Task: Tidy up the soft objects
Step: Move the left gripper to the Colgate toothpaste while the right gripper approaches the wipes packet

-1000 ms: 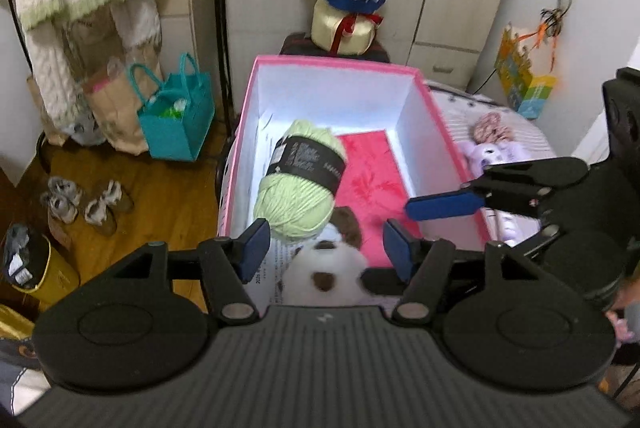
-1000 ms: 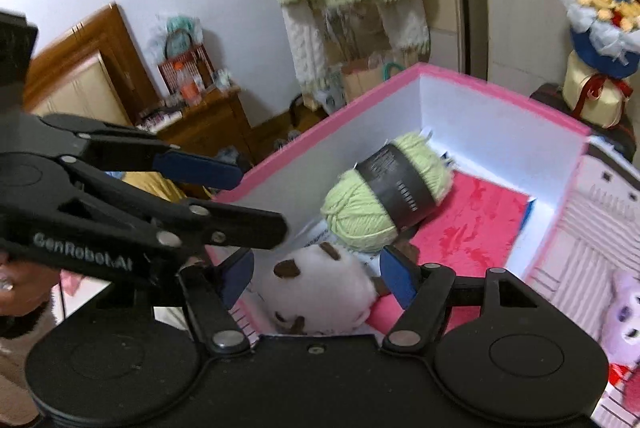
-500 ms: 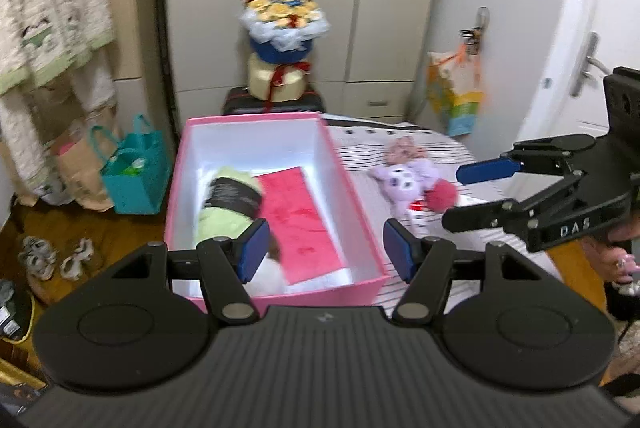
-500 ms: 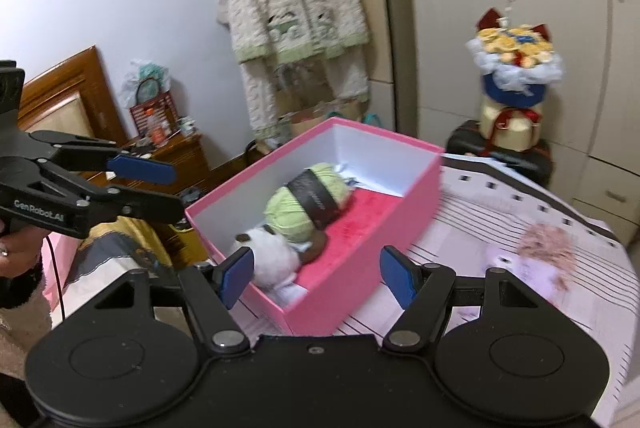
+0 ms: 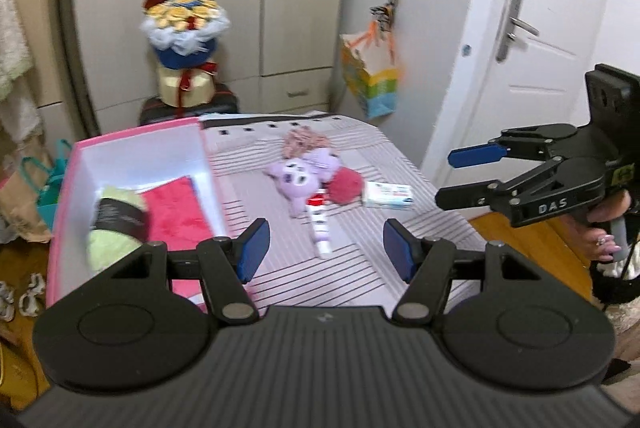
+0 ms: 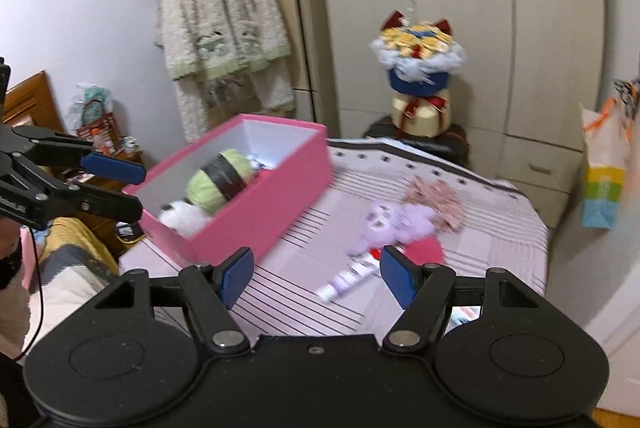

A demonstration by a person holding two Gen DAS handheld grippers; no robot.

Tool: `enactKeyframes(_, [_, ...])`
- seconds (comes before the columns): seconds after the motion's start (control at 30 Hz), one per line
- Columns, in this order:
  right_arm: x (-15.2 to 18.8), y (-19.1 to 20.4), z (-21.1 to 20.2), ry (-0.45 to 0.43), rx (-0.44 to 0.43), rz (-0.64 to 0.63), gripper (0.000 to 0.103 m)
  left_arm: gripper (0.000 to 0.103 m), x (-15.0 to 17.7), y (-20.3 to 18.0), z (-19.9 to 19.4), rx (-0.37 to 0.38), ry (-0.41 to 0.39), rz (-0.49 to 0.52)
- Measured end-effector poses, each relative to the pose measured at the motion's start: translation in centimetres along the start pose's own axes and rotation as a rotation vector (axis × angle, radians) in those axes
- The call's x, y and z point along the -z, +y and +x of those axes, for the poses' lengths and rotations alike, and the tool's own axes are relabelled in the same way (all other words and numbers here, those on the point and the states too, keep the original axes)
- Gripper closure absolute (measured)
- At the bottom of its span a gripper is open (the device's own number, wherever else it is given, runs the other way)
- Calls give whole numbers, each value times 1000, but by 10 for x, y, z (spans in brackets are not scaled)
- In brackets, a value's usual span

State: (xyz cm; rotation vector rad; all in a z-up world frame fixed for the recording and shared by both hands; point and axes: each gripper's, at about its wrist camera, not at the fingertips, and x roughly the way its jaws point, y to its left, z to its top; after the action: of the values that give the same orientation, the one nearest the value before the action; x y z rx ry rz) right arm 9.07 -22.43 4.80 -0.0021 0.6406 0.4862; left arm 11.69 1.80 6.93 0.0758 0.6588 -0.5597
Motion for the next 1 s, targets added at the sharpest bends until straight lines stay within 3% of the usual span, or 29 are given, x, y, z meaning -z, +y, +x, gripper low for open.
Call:
enactKeyframes(0.33, [36,-51,24,8,43,-4,29,42,-4,-24,73,27,55,-4])
enactKeyframes(0.67, [62,-105,73,-16,80,-28,28,43,5,-29,145,-17,62,-26])
enactKeyframes(1.0, [71,-133,123,42,73,-83,28,44,21,-25,204,-58,50,-39])
